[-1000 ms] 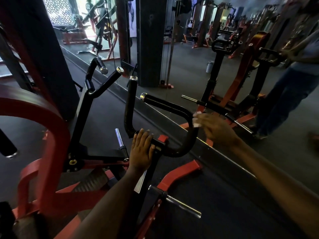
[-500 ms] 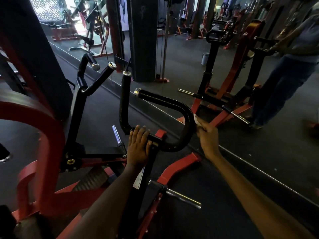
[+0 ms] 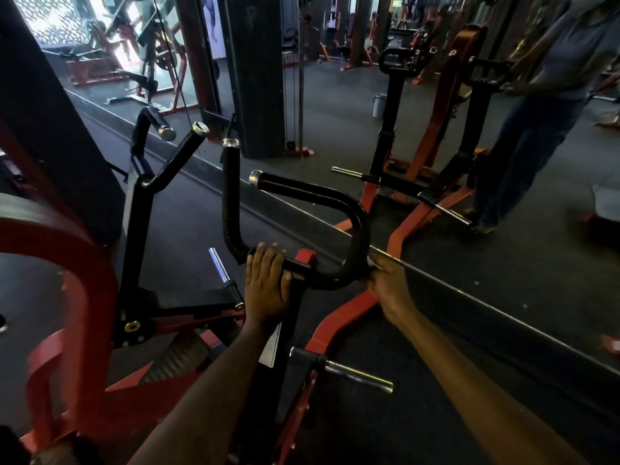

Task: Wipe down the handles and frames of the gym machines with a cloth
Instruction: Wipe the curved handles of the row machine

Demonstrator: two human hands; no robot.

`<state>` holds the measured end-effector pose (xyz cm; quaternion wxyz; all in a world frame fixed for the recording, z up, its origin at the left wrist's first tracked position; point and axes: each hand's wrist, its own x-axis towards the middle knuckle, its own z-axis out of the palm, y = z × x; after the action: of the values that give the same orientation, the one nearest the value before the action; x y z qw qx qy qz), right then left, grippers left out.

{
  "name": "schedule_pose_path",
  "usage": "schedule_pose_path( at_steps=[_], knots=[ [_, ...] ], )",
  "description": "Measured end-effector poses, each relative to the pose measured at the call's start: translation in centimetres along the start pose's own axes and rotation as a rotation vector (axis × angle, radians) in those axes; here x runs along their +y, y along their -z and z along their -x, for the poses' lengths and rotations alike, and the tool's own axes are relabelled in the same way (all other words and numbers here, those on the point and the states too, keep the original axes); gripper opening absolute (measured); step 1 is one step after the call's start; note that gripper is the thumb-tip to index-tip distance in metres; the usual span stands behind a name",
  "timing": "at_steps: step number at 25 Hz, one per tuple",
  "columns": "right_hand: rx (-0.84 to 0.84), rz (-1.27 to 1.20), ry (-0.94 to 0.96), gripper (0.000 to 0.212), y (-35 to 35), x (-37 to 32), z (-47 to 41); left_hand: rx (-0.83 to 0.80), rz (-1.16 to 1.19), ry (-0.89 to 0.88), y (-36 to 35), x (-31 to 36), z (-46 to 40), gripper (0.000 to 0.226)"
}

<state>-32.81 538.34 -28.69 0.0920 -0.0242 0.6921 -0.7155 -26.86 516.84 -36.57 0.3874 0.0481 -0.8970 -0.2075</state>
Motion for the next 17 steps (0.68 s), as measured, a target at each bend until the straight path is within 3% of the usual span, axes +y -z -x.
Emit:
schedule_pose_path(
  at_steps=[1, 3, 4, 6, 9, 12, 15, 17],
  knots=[
    [0.130, 0.104, 0.075, 0.023, 0.4, -0.5, -0.4, 0.010, 0.006, -0.015, 0.0, -0.1, 0.0, 0.044],
    [0.346, 0.383, 0.438, 0.028, 0.7, -2.8, -1.4, 0.014, 0.009, -0.025, 0.0, -0.2, -0.1, 0.046],
    [0.345, 0.552, 0.643, 0.035, 0.4, -3.8, -1.8, 0.008, 0.010, -0.019, 0.1, -0.1, -0.1, 0.047],
    [0.161, 0.850, 0.868, 0.053, -0.6, -3.9, -1.8, -0.007, 0.013, -0.009, 0.1, -0.1, -0.1, 0.048],
    [0.035, 0.995, 0.831, 0.072, -0.4, 0.3, 0.5, -0.016, 0.010, -0.023, 0.1, -0.2, 0.0, 0.052],
    [-0.008, 1.217, 0.938, 0.069, 1.5, 3.8, 4.3, 0.003, 0.021, -0.029, 0.2, -0.1, -0.1, 0.055],
    [-0.067, 1.258, 1.049, 0.058, 0.2, -0.5, 3.4, 0.008, 0.021, -0.048, 0.4, -0.1, -0.1, 0.049],
    [-0.021, 1.362, 1.126, 0.054, -1.1, -4.7, 0.7, -0.009, 0.025, -0.046, 0.4, -0.1, -0.1, 0.045]
  ],
)
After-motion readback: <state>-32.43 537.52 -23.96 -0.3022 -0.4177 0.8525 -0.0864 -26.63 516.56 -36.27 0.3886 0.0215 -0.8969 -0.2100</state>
